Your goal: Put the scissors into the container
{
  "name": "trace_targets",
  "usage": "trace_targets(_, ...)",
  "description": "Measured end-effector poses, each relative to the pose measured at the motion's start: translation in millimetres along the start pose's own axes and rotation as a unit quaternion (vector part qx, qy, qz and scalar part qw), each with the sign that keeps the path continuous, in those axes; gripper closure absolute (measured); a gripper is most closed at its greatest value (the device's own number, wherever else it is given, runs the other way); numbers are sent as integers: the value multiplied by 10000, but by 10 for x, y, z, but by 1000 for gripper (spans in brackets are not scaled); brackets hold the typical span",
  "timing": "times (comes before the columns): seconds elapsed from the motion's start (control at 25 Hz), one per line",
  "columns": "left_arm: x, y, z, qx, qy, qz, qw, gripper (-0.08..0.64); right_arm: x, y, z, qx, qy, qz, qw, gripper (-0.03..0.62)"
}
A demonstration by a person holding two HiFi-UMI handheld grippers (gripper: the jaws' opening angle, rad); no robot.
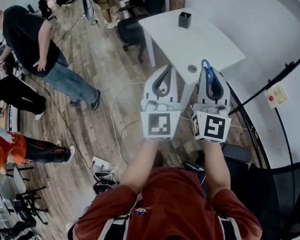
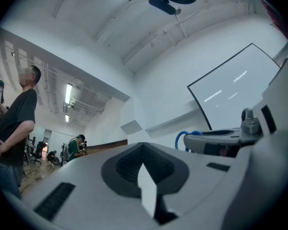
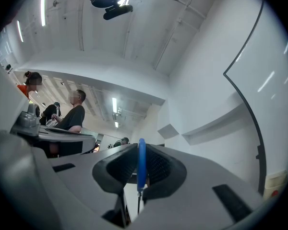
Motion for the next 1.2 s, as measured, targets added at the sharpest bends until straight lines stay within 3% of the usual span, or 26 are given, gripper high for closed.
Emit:
trace_targets(0.76,352,962,-1491,-54,-163,-28,9998,548,380,1558,-688,18,-115,-71,9999,538)
trace_targets(0.92,453,1083,-1765,9,53,-47,10000,548,451,1778,-828,54,-157,-109,9998,538)
trace_targets(1.2,561,1289,-2006,-6,-265,15,9996,548,559,2063,-915,131,-150,-133,9997,538)
Point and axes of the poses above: the fingertips, and each gripper's own axes: y forward along the fingers, z to its right, x out of its underside, the point moved 4 cm from there along -y, backward along the fingers, and after that the axes turned 5 degrees about -y, right-handed, at the moved point
